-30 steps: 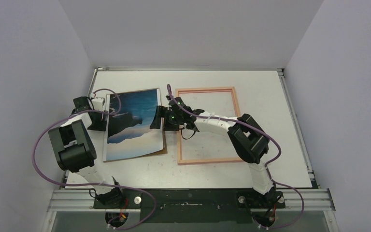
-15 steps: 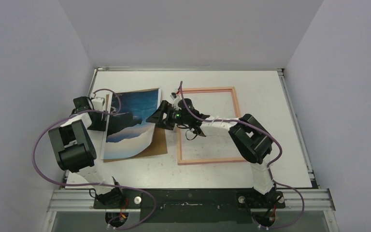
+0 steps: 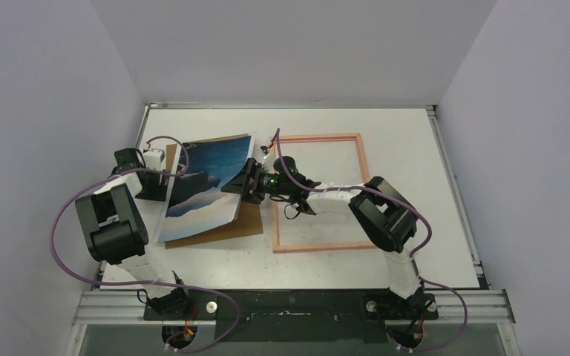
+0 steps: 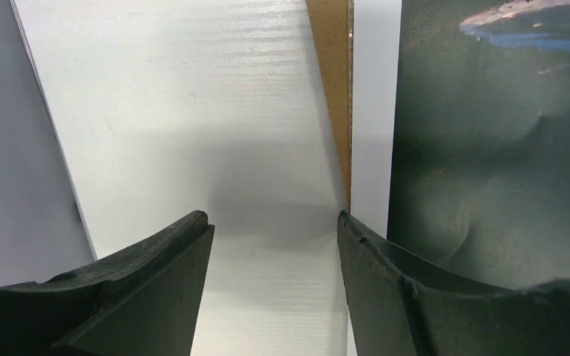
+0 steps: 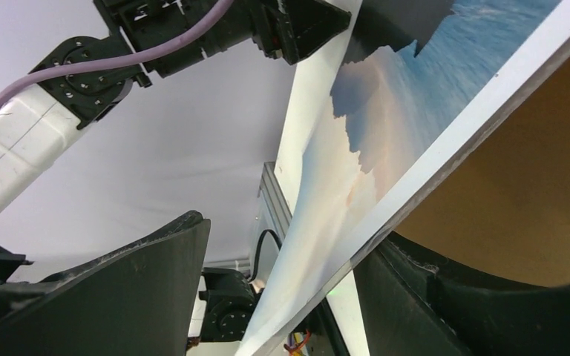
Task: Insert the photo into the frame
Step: Pick up the photo frame item at the center of the board.
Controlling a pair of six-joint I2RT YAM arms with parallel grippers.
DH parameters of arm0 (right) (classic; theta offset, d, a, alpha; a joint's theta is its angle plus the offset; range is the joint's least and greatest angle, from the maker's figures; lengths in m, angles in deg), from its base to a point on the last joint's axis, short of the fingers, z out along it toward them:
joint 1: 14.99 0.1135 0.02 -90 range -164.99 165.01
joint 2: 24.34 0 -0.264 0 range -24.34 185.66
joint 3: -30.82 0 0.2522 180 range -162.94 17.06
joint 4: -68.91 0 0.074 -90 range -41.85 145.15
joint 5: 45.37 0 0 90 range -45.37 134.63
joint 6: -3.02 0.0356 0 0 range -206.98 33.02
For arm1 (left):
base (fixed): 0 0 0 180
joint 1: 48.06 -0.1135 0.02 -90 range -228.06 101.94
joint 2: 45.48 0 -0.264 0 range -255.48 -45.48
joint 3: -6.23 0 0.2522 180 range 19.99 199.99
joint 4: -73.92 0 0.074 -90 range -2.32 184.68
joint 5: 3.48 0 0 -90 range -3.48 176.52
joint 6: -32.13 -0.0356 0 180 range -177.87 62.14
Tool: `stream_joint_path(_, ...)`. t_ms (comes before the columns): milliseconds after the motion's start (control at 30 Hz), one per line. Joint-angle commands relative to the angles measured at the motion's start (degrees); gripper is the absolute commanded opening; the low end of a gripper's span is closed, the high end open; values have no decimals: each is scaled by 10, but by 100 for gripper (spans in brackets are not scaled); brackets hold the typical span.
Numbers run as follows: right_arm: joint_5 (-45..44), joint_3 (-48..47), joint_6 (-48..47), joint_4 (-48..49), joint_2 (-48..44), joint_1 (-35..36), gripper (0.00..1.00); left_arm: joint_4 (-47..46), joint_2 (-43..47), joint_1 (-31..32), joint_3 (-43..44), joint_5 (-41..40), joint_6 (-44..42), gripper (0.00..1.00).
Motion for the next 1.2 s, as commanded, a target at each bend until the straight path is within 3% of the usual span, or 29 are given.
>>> stream_joint_path(0,-2,-11,-38,-15,-31,-4,68,53,-9,8,-13,23,4,61)
stream_joint_path(133,-14,-29,-78,-80,-57,-13,65,55,-7,5,-11,22,3,61)
stream_joint_path(233,-28,-28,-98,-113,-73,-19,57,58,-7,1,-8,23,2,61)
stream_joint_path(400,-24,-24,-101,-117,-78,-24,48,61,-6,-3,-6,25,0,61)
stream_joint_path(1167,-18,-31,-123,-159,-117,-43,25,78,-1,-19,12,24,-12,61)
